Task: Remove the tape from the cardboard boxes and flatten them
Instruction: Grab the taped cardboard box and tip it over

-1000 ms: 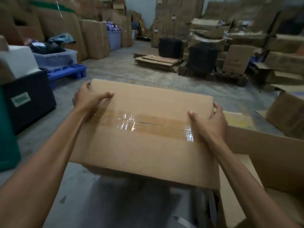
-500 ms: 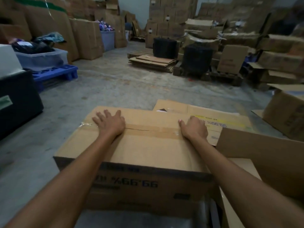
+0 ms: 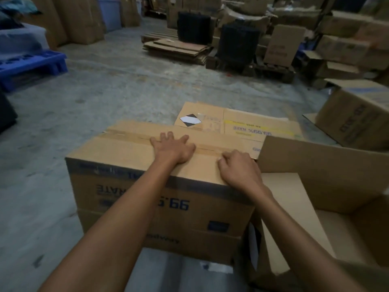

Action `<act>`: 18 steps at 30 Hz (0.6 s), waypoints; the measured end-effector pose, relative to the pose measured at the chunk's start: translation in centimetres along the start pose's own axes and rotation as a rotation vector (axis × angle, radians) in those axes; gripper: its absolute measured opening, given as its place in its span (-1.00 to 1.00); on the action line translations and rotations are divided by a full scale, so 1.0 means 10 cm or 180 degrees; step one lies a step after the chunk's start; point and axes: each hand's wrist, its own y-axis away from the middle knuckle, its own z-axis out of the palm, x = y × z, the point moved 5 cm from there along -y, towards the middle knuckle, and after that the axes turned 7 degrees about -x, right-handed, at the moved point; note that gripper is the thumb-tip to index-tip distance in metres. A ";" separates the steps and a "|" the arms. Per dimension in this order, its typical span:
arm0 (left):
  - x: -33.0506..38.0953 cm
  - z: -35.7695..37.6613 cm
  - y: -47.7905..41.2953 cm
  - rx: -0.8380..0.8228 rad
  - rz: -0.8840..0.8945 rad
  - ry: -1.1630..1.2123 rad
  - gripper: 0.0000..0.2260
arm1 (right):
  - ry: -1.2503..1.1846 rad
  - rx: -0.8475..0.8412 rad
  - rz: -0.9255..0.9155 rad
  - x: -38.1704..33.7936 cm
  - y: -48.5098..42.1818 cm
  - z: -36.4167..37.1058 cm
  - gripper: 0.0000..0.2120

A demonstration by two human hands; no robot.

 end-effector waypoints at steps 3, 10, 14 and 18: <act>0.02 0.02 -0.15 -0.0197 0.0045 -0.0090 -0.42 | -0.0085 0.0452 -0.0107 -0.08 0.48 -0.02 -0.63; 0.04 0.13 -0.48 -0.0686 -0.0071 -0.0182 -0.34 | -0.0077 0.0909 -0.0731 -0.01 1.43 0.99 -0.52; 0.11 0.14 -0.52 -0.0600 -0.0122 -0.0214 -0.34 | 0.0159 0.0467 -0.0992 0.34 1.69 1.75 -0.58; 0.10 0.13 -0.54 -0.0596 -0.0165 -0.0152 -0.34 | 0.0239 -0.0133 -0.0514 0.72 1.99 2.32 -0.65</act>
